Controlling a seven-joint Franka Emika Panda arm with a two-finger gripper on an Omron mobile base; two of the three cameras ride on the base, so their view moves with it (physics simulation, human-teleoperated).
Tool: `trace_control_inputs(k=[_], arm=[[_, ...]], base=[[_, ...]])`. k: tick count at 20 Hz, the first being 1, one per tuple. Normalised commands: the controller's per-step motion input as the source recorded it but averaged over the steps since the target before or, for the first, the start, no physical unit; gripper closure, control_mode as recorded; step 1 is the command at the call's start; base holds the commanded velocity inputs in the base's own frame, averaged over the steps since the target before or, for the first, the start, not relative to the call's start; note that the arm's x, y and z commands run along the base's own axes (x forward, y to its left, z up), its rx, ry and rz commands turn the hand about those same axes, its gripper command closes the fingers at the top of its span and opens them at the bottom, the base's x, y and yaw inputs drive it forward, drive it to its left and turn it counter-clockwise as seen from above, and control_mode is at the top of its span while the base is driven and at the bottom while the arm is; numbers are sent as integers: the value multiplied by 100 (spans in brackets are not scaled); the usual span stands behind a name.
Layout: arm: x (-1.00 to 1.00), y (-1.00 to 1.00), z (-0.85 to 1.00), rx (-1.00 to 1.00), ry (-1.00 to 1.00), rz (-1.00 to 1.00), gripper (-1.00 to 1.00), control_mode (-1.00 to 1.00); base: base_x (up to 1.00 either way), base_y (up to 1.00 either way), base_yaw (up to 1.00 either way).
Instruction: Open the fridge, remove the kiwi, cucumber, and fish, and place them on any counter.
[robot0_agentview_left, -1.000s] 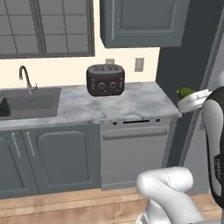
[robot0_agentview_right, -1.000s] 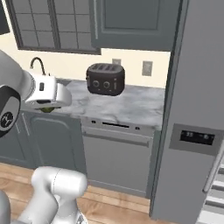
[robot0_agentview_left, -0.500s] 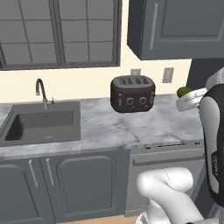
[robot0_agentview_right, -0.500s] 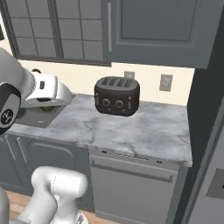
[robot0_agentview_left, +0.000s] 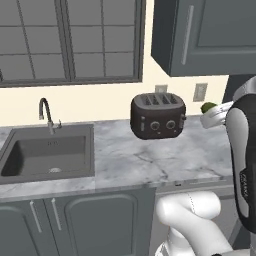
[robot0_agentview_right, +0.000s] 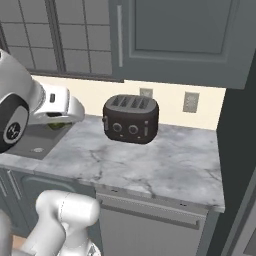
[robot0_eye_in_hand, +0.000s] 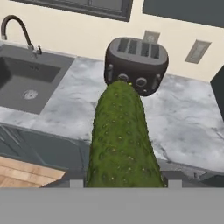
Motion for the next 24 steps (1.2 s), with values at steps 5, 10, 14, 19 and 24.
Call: trace_control_inputs(k=[5, 10, 14, 19, 24], arm=[[69, 0, -69, 0, 26, -4, 100, -100], [91, 0, -89, 0, 21, 5, 100, -100], [98, 6, -88, 0, 19, 11, 100, -100], [86, 46, -88, 0, 16, 17, 100, -100], [60, 62, -61, 0, 7, 13, 100, -100]], base=[[0, 0, 0], [0, 0, 0], [0, 0, 0], [0, 0, 0], [0, 0, 0]])
